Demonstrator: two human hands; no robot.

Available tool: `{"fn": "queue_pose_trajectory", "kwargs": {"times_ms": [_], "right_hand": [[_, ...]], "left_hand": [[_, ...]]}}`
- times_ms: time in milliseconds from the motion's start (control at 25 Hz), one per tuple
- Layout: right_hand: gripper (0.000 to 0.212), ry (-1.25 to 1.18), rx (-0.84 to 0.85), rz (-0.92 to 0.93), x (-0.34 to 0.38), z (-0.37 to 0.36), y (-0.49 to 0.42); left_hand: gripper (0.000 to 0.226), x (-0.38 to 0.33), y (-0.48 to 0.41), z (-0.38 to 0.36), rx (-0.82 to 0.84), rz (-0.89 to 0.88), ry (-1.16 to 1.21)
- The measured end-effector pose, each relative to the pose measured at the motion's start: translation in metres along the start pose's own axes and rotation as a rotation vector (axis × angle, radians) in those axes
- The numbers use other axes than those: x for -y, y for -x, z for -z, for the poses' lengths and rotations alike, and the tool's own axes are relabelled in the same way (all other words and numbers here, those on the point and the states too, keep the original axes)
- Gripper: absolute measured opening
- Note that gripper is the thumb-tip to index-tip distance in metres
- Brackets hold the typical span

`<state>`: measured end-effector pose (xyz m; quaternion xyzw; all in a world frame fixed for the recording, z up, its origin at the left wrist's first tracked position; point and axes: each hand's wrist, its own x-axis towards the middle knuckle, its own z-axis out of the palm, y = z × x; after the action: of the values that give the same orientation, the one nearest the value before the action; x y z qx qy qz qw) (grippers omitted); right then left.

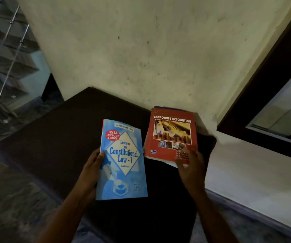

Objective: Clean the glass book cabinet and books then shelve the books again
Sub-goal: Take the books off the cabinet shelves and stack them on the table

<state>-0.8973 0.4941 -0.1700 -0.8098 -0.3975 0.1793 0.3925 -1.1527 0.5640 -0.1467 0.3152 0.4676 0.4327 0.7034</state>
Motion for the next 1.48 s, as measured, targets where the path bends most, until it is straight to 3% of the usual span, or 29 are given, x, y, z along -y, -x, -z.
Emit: {"fn": "queue_pose_trajectory", "kwargs": {"times_ms": [80, 120, 200, 280, 440, 480, 560, 640, 720, 800, 920, 1040, 1160, 1280, 1400, 1480], "right_hand": [[0.029, -0.154, 0.15, -0.007, 0.016, -0.01, 0.045], [0.026, -0.303, 0.324, -0.101, 0.026, -0.015, 0.059], [0.035, -0.713, 0.726, -0.375, 0.041, -0.021, 0.068], [0.043, -0.928, 0.849, -0.416, 0.044, -0.026, 0.063], [0.063, -0.65, 0.331, -0.134, 0.038, -0.026, 0.026], [0.061, -0.623, 0.243, -0.09, 0.034, -0.02, 0.013], [0.043, -0.692, 0.128, -0.067, 0.03, -0.007, -0.014], [0.04, -0.695, 0.077, -0.077, 0.02, 0.007, -0.047], [0.033, -0.602, 0.069, -0.09, 0.013, 0.012, -0.072], [0.032, -0.407, 0.061, -0.141, -0.002, 0.004, -0.09], [0.046, -0.033, -0.018, -0.159, -0.01, -0.007, -0.099], [0.062, 0.168, -0.097, -0.207, -0.002, -0.015, -0.094], [0.057, 0.115, -0.177, -0.171, 0.004, -0.016, -0.067], [0.043, 0.004, -0.337, -0.042, -0.005, -0.014, -0.014], [0.031, -0.075, -0.217, 0.061, -0.032, -0.008, 0.064], [0.03, -0.155, -0.054, -0.013, -0.058, 0.022, 0.101]], "left_hand": [[0.024, 0.0, 0.011, 0.007, 0.037, 0.016, 0.047], [0.032, -0.001, 0.016, 0.01, 0.056, 0.055, 0.061], [0.042, 0.002, 0.02, 0.009, 0.107, 0.18, 0.131], [0.047, 0.008, 0.02, -0.001, 0.154, 0.288, 0.2], [0.056, 0.016, -0.001, -0.03, 0.161, 0.116, 0.029], [0.065, 0.023, -0.012, -0.032, 0.166, -0.026, -0.202], [0.072, 0.051, -0.036, -0.02, 0.11, -0.274, -0.899], [0.079, 0.083, -0.052, -0.001, 0.013, -0.3, -1.416], [0.098, 0.108, -0.054, 0.012, 0.076, -0.356, -1.662], [0.095, 0.121, -0.056, 0.018, 0.059, -0.421, -1.774], [0.072, 0.12, -0.059, 0.016, 0.078, -0.374, -1.76], [0.077, 0.12, -0.056, 0.016, 0.049, -0.442, -1.736], [0.083, 0.118, -0.059, 0.015, 0.017, -0.495, -1.674], [0.075, 0.12, -0.061, 0.023, 0.077, -0.557, -1.542], [0.065, 0.12, -0.037, 0.026, 0.192, -0.582, -1.305], [0.056, 0.116, -0.007, 0.004, 0.294, -0.596, -1.218]]}}
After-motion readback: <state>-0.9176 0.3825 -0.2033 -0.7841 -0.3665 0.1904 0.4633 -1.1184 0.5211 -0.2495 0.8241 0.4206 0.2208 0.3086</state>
